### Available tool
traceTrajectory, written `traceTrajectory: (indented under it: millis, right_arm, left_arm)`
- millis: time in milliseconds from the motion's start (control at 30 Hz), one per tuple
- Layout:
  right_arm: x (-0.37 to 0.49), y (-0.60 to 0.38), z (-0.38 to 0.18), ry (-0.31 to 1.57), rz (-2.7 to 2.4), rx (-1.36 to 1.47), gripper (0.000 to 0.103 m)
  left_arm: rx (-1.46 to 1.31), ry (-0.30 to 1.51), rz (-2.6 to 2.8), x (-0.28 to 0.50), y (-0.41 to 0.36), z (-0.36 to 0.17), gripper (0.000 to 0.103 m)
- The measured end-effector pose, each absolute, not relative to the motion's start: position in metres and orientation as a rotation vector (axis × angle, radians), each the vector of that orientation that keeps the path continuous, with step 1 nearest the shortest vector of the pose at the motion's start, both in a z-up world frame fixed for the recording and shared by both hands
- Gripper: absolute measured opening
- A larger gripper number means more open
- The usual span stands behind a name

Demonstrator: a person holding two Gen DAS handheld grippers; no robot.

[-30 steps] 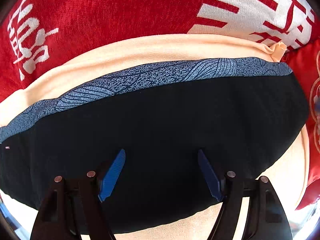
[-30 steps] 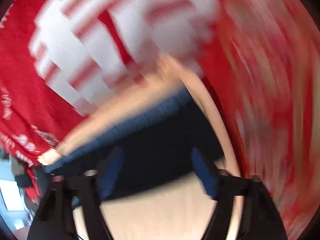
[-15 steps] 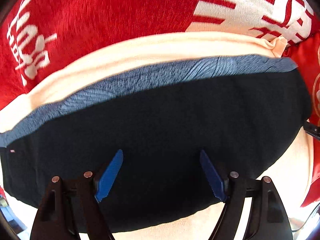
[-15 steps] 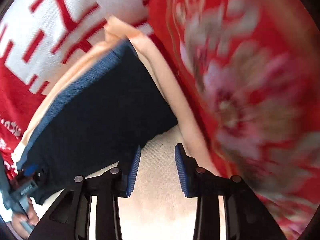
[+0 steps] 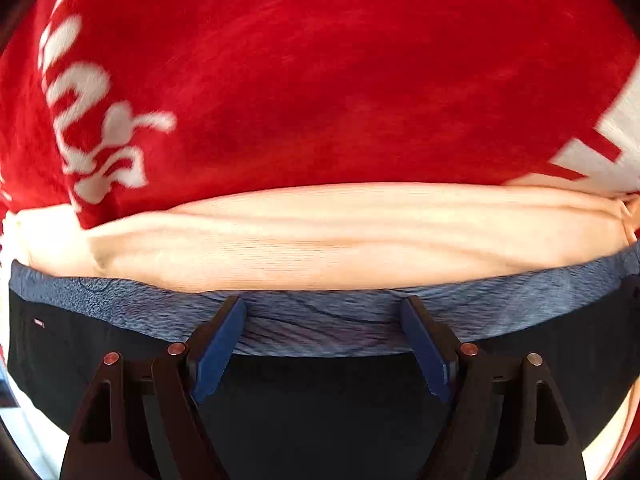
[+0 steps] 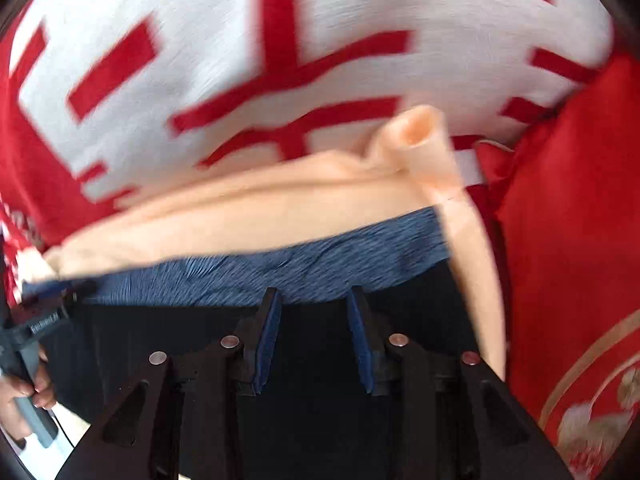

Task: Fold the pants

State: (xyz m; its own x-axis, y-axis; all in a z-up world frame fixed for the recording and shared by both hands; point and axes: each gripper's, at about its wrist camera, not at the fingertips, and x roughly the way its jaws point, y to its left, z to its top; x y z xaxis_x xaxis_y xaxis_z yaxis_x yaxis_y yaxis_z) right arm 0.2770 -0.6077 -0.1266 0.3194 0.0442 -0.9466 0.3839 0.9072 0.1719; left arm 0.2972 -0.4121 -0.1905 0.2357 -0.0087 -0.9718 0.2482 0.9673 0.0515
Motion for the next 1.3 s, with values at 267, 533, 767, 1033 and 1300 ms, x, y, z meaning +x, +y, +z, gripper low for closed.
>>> traceTrajectory:
  millis: [267, 533, 767, 1033, 1300]
  right_arm:
    - [0.233, -0.594, -0.092, 1.239, -0.228, 0.553, 0.041]
    - [0.188, -0.424, -0.119, 1.302, 0.192, 0.974, 0.044]
    - [0.189, -0.291, -0.159, 1.292, 0.326, 1.148, 0.044]
    - [0.208, -0.263, -0.185, 1.235, 0.263, 1.279, 0.044]
    - [0.209, -0.265, -0.143, 1.216, 0.209, 1.128, 0.008]
  left_arm:
    - [0.227, 1.334, -0.098, 0.294, -0.331, -0.157, 0.087]
    - [0.223, 1.350, -0.036, 0.274, -0.215, -0.146, 0.087]
    - [0.286, 1.318, 0.064, 0.284, -0.106, -0.169, 0.087]
    - [0.196, 1.273, -0.064, 0.278, -0.039, -0.191, 0.103]
    - [0.236, 1.289, -0.186, 0.281, -0.019, -0.189, 0.103]
